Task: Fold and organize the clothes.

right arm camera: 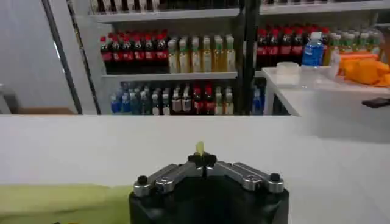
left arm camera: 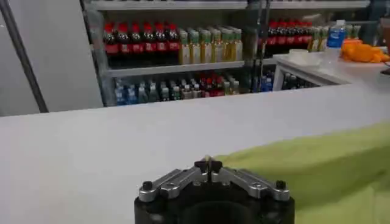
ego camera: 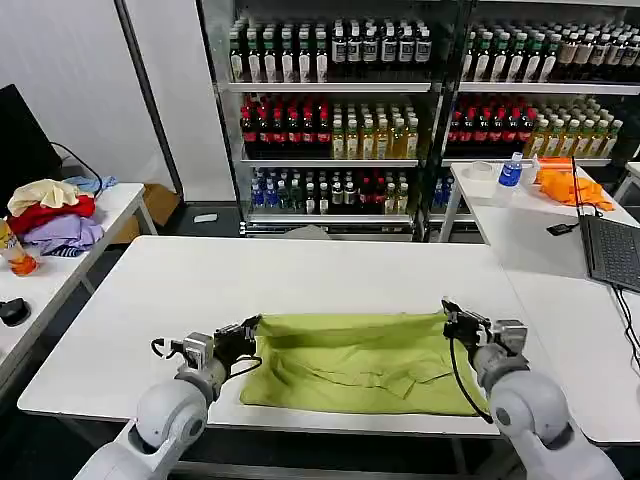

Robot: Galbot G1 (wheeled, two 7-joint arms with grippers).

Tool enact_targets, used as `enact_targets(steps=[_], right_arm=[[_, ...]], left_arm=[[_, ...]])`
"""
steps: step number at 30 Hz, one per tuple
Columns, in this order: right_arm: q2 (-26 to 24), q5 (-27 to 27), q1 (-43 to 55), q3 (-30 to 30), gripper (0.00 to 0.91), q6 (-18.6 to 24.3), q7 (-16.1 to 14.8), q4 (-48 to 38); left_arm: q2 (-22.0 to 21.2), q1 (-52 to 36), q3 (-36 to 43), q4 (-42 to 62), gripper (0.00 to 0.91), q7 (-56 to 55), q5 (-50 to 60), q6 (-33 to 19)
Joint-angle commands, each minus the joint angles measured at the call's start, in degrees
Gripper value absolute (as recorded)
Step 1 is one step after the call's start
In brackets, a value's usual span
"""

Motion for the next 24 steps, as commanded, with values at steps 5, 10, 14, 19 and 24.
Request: enact_targets(steps=[5,10,14,19,24], right_arm=[[0.0,-0.1,-13.6,6.4,0.0,0.0,0.4,9.3],[0.4,-0.3,-14.5,6.5,0.0,0.0,0.5,10.0],[0.5,-0.5,-13.5,5.9,0.0,0.0,0.5,8.6],[1.3,-1.6,-9.5,3.4,0.0,0.0,0.6,4.3],[2.0,-2.6,-6.3,0.4,0.0,0.0,0.6,1.3]], left_arm=[[1.3,6.9,-1.3,-4.9,0.02,0.1,0.9,0.0],[1.2,7.3,-1.3,-5.0,0.02,0.1,1.5,-0.1],[1.2,7.7,-1.1,-4.7,0.02,0.3,2.3,-0.4],[0.8,7.8,-0.2,-2.3,0.02,0.8,6.2,-2.0],[0.2,7.1,0.2,-0.8,0.02,0.9,7.7,-2.7]])
